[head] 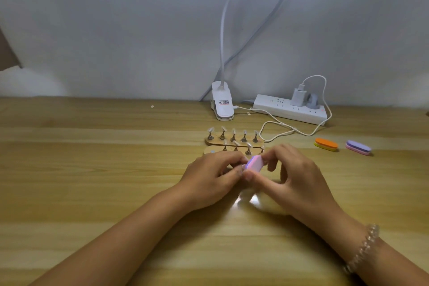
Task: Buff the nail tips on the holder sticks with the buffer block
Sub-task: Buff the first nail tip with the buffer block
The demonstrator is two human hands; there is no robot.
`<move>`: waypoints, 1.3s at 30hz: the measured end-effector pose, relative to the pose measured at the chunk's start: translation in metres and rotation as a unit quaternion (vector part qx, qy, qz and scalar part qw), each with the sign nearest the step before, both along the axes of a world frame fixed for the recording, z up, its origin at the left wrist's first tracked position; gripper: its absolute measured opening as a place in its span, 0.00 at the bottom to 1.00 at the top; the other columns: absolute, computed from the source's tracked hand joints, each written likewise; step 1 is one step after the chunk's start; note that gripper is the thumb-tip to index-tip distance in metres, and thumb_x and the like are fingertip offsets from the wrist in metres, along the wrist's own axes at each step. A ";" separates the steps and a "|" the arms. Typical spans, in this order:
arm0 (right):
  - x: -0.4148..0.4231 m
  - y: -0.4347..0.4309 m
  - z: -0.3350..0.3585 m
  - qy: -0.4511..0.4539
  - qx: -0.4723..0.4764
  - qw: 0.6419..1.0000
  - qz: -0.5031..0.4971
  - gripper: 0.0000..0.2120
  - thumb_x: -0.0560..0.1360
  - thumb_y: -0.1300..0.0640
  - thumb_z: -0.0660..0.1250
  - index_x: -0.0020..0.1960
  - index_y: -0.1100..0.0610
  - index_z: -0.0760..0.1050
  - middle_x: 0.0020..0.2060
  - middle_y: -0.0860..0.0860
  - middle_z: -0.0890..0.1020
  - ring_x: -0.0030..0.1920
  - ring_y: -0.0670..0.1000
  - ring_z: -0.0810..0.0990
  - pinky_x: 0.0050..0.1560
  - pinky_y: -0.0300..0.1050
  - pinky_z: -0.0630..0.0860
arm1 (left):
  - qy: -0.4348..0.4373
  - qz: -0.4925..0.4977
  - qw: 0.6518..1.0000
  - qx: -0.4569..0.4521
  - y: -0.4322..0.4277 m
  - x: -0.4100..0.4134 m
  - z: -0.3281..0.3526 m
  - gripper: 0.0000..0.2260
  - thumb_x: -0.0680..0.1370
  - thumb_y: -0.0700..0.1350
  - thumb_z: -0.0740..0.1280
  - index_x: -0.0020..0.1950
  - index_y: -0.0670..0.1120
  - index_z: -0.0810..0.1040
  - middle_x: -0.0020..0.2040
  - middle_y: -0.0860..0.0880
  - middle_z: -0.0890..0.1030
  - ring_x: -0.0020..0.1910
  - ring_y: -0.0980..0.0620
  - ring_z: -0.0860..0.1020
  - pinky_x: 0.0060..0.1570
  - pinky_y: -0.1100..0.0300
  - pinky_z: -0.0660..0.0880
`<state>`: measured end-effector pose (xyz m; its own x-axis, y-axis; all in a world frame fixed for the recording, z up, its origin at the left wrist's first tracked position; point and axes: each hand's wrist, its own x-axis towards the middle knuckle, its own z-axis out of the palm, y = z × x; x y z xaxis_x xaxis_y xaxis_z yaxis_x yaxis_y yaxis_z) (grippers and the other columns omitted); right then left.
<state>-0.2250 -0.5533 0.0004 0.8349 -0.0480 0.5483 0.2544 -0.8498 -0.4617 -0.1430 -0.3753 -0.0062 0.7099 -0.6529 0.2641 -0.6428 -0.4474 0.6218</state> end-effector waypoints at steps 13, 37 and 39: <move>-0.002 0.003 -0.002 -0.014 -0.055 0.998 0.001 0.19 0.69 0.32 0.66 0.43 0.47 0.73 0.37 0.40 0.71 0.34 0.38 0.70 0.31 0.37 0.62 | 0.024 -0.011 0.999 -0.033 0.000 0.000 0.001 0.05 0.76 0.52 0.60 0.44 0.62 0.75 0.38 0.66 0.76 0.36 0.61 0.71 0.38 0.60 0.63; -0.004 0.001 -0.003 0.003 -0.057 0.998 -0.011 0.20 0.70 0.30 0.63 0.43 0.46 0.71 0.39 0.42 0.72 0.34 0.41 0.71 0.32 0.39 0.66 | 0.080 -0.028 0.992 -0.091 -0.001 0.006 -0.008 0.08 0.74 0.50 0.66 0.49 0.52 0.83 0.44 0.57 0.83 0.34 0.52 0.78 0.42 0.47 0.78; -0.002 0.001 -0.003 0.020 -0.038 0.999 -0.005 0.22 0.69 0.28 0.64 0.42 0.47 0.72 0.38 0.42 0.73 0.35 0.41 0.72 0.33 0.40 0.67 | 0.071 -0.020 0.994 -0.084 -0.001 0.005 -0.007 0.08 0.73 0.52 0.67 0.48 0.53 0.83 0.42 0.59 0.82 0.33 0.55 0.77 0.42 0.48 0.78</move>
<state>-0.2270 -0.5526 -0.0030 0.8557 -0.0161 0.5173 0.2284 -0.8852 -0.4053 -0.1377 -0.3767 -0.0131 0.7220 -0.6363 0.2719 -0.5589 -0.3047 0.7712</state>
